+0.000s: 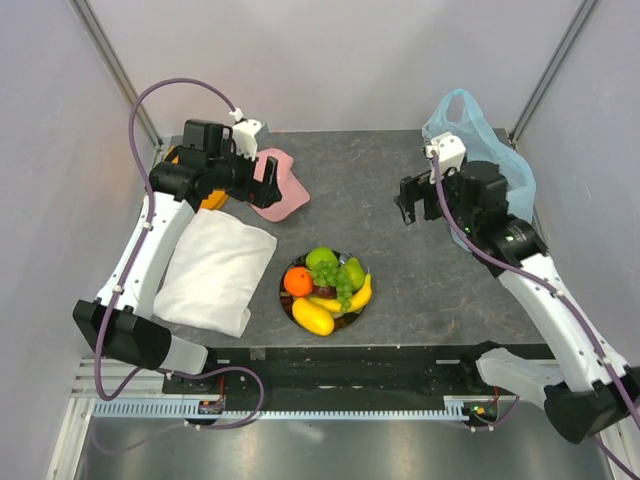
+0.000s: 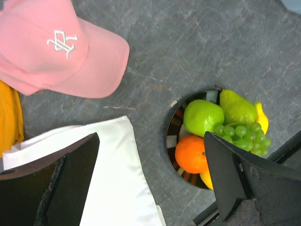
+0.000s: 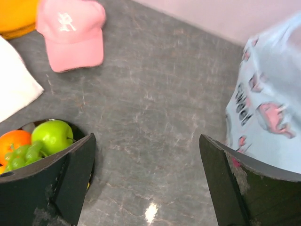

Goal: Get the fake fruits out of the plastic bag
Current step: Reset both arms

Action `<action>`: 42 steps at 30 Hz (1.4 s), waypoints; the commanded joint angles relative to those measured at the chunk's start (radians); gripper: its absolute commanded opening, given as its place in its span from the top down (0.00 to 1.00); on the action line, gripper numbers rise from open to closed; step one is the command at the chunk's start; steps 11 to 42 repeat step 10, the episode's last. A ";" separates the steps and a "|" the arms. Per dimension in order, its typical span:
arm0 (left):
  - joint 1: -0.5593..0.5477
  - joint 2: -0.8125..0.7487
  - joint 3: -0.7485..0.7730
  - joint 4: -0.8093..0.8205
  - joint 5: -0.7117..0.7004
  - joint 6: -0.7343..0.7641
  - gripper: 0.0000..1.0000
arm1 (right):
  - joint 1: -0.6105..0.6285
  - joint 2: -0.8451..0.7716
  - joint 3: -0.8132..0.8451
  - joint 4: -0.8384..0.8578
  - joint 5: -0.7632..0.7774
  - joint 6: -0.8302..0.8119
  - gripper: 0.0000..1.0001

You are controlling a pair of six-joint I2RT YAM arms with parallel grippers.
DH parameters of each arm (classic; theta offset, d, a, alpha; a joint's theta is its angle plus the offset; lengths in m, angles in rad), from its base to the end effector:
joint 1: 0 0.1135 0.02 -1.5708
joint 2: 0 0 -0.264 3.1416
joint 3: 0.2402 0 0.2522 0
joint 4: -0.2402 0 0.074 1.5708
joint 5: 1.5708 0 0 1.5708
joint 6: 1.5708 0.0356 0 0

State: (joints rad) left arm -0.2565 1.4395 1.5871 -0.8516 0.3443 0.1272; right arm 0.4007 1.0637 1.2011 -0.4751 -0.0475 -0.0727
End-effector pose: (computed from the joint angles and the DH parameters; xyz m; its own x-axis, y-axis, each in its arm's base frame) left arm 0.2880 -0.0880 0.4010 -0.5592 0.2701 -0.7838 0.5632 0.8176 -0.1200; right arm 0.2108 0.0911 0.4010 -0.2730 -0.1944 -0.9422 -0.4519 0.8905 -0.0528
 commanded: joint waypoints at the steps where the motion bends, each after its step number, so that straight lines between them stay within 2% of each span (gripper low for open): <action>1: 0.005 -0.033 -0.067 -0.014 0.004 0.045 0.01 | 0.004 0.087 -0.115 0.039 0.101 0.122 0.02; 5: 0.007 -0.045 -0.078 -0.026 -0.010 0.040 0.01 | 0.004 0.088 -0.104 0.036 0.051 0.105 0.02; 10: 0.008 -0.042 -0.072 -0.011 -0.134 0.019 0.01 | 0.006 0.117 -0.086 0.039 0.014 0.110 0.02; 42: 0.008 -0.042 -0.072 -0.011 -0.134 0.019 0.01 | 0.006 0.117 -0.086 0.039 0.014 0.110 0.02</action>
